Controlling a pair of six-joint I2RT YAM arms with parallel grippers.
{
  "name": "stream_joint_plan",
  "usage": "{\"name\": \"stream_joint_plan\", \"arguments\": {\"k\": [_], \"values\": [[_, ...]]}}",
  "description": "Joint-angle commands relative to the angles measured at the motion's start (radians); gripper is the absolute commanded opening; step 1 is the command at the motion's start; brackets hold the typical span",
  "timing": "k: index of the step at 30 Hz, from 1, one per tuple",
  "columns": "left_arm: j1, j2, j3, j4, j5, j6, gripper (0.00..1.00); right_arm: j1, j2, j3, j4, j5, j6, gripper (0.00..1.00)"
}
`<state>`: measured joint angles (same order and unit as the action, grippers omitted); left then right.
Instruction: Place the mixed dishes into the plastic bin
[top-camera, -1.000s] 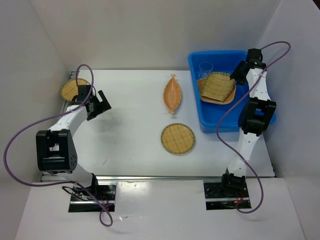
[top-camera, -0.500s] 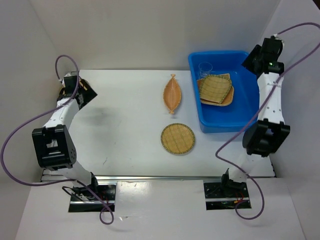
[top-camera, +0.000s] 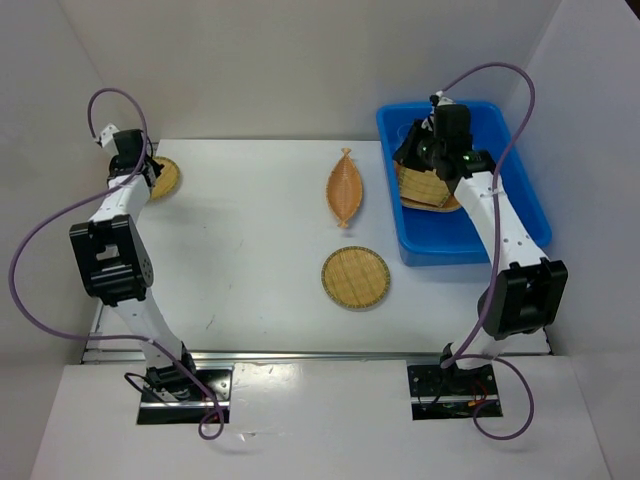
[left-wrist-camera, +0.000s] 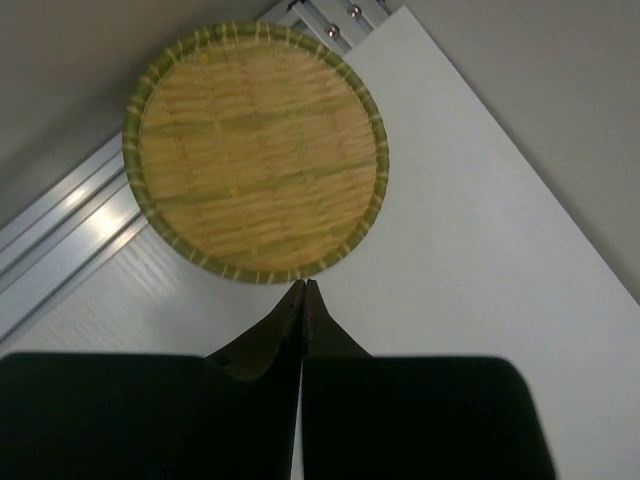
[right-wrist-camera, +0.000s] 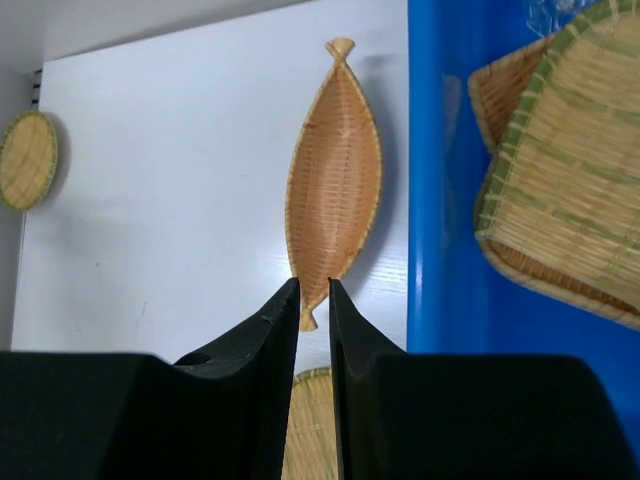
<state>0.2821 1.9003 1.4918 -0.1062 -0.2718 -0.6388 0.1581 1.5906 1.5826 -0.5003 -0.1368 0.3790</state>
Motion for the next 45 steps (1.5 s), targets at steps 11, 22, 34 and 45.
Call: {"name": "stream_joint_plan", "arguments": {"k": [11, 22, 34, 45], "values": [[-0.003, 0.252, 0.179, 0.181, -0.101, 0.082, 0.0, -0.009, -0.119, -0.139, 0.085, -0.027, 0.004, 0.23], [-0.003, 0.379, 0.277, 0.109, -0.007, 0.076, 0.0, -0.009, -0.129, -0.128, 0.065, -0.047, 0.015, 0.22], [-0.003, 0.459, 0.317, 0.0, 0.108, 0.045, 0.0, -0.009, -0.078, -0.072, 0.046, -0.066, -0.035, 0.19], [-0.108, 0.448, 0.285, -0.058, 0.217, 0.079, 0.0, -0.009, -0.057, -0.052, 0.055, -0.066, -0.045, 0.19]]}}
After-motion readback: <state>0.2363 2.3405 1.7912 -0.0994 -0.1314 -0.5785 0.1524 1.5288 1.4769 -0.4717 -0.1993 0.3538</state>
